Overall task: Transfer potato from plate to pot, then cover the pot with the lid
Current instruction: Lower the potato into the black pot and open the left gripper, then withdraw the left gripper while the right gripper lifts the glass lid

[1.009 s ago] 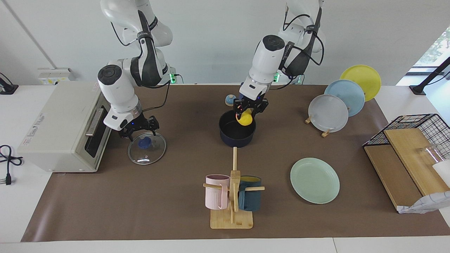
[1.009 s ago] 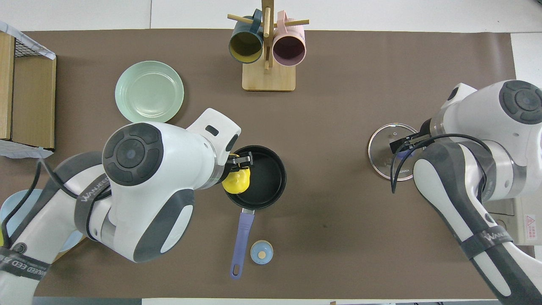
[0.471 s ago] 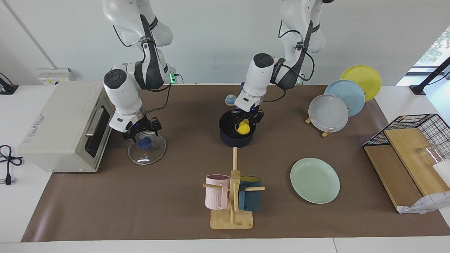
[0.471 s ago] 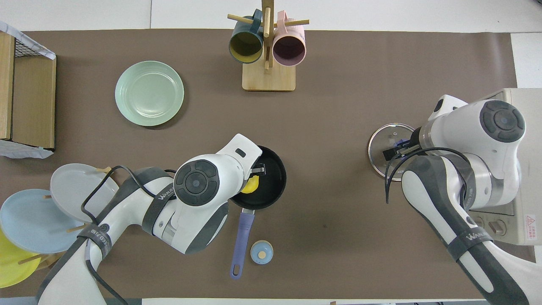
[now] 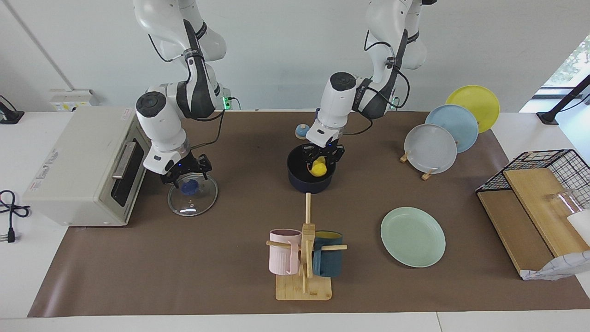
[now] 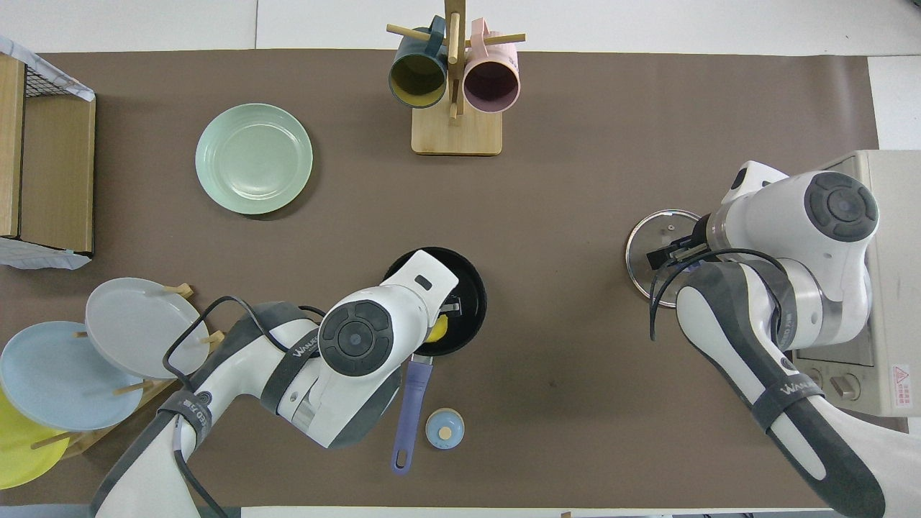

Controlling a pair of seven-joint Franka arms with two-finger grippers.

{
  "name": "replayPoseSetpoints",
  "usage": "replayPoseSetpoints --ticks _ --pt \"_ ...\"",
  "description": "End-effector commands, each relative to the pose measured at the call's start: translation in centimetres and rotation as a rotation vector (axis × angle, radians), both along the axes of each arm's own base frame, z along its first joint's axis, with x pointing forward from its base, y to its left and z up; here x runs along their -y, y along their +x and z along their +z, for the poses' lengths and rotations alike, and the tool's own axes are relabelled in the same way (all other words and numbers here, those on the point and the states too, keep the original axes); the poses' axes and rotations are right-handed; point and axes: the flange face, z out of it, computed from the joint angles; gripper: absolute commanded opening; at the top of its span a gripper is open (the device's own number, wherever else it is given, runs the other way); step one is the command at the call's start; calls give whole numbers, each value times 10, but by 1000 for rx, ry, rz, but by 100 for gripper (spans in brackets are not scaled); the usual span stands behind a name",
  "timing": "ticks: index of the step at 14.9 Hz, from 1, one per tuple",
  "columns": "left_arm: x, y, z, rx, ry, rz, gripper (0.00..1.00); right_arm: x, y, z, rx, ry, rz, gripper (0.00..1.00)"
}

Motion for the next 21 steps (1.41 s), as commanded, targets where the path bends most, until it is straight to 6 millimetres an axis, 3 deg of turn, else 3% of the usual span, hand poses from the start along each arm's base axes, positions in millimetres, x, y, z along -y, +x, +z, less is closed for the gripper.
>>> replayPoseSetpoints --ticks 1,6,9,11,12,13,17,19,21 --pt "3 -5 -9 33 13 12 0 20 4 -9 -4 9 6 100" --pt "14 -14 -25 38 58 -11 0 21 2 -20 -44 31 -24 100" --pt "15 -14 -24 46 70 -27 1 18 1 -20 -43 48 -37 100" --pt "14 -11 -24 45 72 -26 40 17 1 -20 -43 46 -23 100" --pt "14 -10 -22 47 70 -24 65 17 1 -20 -41 44 -21 100" --pt "14 -9 -19 50 69 -23 96 17 1 -20 -41 42 -19 99" --pt "17 5 7 35 93 -10 100 16 1 -20 -41 37 -6 81" --pt "16 10 19 32 100 -4 100 16 1 -21 -44 37 -6 62" --pt "9 24 46 19 119 14 100 16 2 -19 -44 37 -6 39"
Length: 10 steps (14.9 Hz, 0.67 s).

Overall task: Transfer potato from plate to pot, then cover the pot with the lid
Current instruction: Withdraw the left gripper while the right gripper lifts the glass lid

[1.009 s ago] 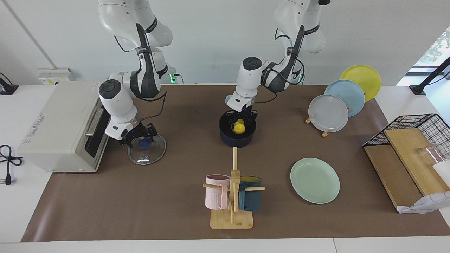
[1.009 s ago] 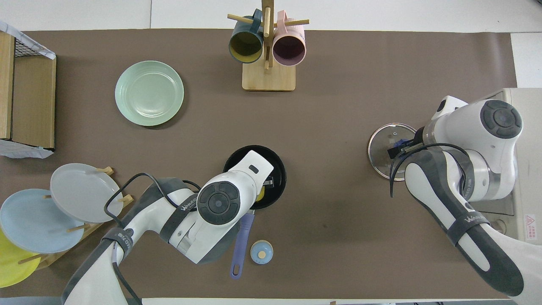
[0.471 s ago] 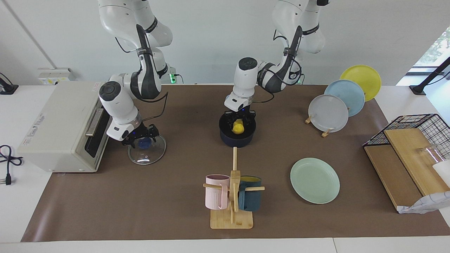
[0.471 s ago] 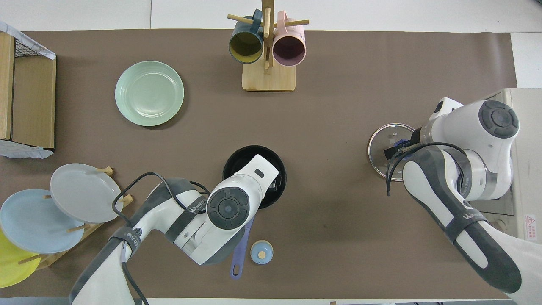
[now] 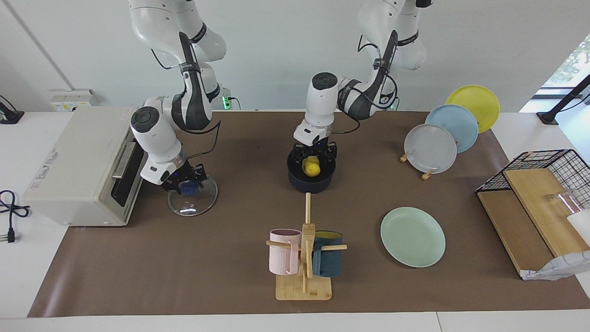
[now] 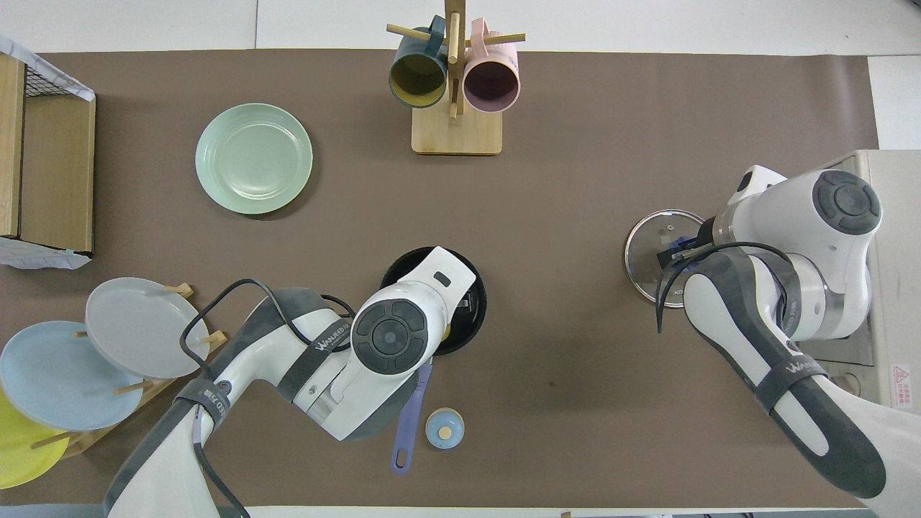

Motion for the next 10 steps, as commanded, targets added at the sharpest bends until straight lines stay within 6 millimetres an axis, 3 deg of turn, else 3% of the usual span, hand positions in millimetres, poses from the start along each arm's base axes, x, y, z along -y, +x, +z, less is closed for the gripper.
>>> replayPoseSetpoints --ticks 1,2,3,5,7,10 --pt "-16 21 42 -11 40 28 100 0 1 1 -5 7 26 26" --pt "-21 25 57 -27 47 30 100 -2 1 2 -16 7 30 6" --pt "-23 31 75 -40 33 36 100 -6 4 8 -28 8 31 0" --pt "-35 44 107 -75 7 42 100 -19 23 47 -48 10 35 0" --pt "-64 63 146 -103 -17 52 100 -55 42 81 -88 3 4 0" --pt "-133 76 206 -118 -12 4 100 -118 38 113 -108 -21 -60 0"
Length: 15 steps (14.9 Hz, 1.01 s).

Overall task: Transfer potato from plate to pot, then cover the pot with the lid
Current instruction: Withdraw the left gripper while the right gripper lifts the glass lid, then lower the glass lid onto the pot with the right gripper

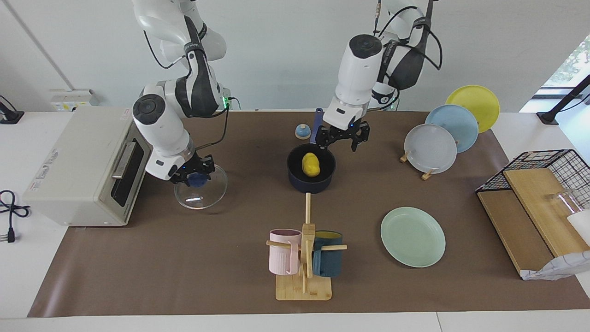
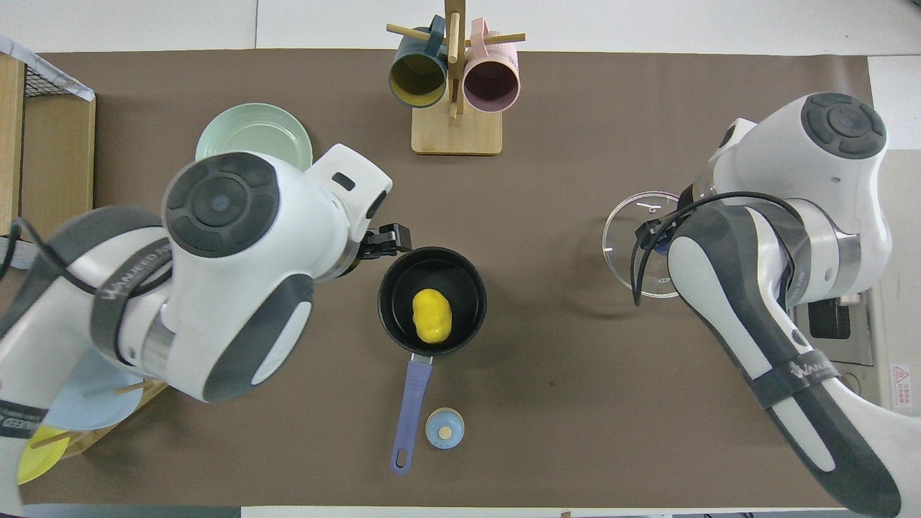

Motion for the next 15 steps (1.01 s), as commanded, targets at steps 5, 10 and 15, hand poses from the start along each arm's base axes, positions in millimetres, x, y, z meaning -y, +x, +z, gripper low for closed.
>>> replayPoseSetpoints --ticks 5,10,15 --pt "-173 20 79 -54 7 -198 100 -168 -18 56 29 -26 -160 0" --pt "-229 16 94 -120 38 -202 100 -281 -71 51 74 -9 -195 0" --pt "-251 12 127 -141 46 -164 100 -325 -87 11 110 -52 -172 0"
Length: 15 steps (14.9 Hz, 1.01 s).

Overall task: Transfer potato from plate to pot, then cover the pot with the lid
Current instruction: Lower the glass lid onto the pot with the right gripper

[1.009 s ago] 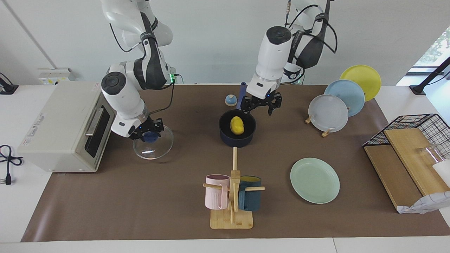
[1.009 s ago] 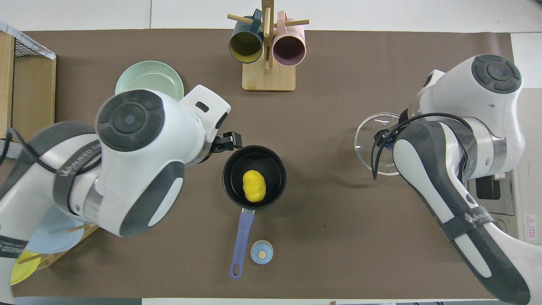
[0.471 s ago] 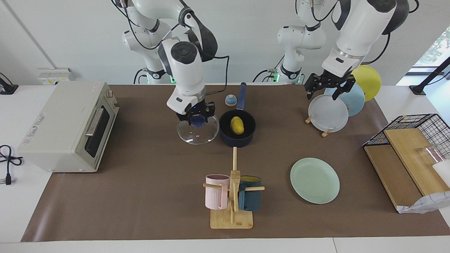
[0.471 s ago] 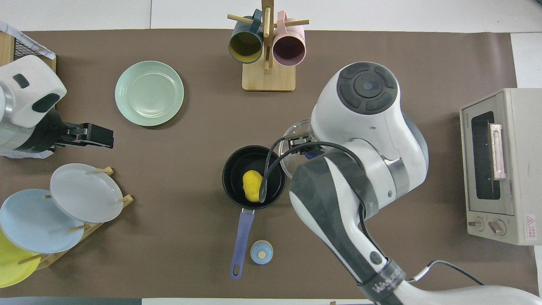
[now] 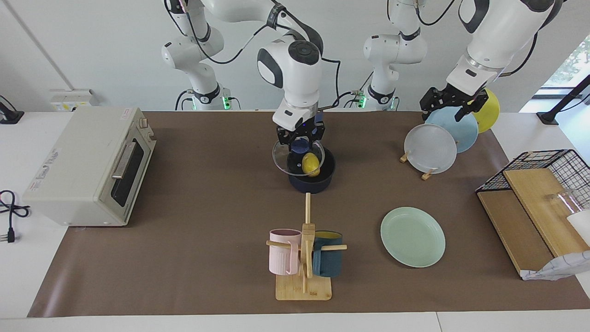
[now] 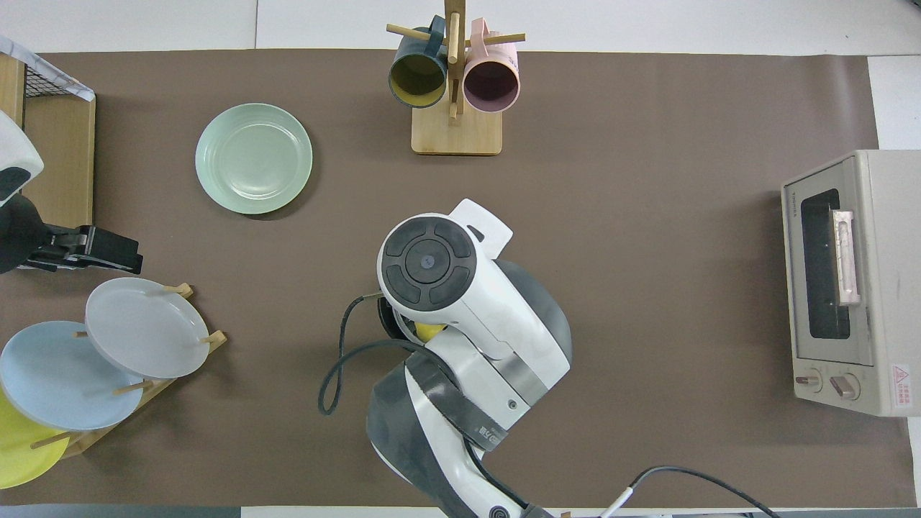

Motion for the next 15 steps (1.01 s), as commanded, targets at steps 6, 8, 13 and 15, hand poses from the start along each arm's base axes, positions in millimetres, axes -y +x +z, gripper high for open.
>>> replayPoseSetpoints --ticks 6,8,13,15 --pt "-14 8 38 30 -16 16 100 -25 -2 -18 5 9 -31 0" --pt "-10 9 27 41 -16 13 100 -26 -3 -18 8 12 -56 0" --pt "-2 3 20 41 -15 0 100 -30 -7 -25 12 18 -56 0" --pt "-3 1 17 20 -11 -1 100 -29 -7 -28 9 15 -56 0"
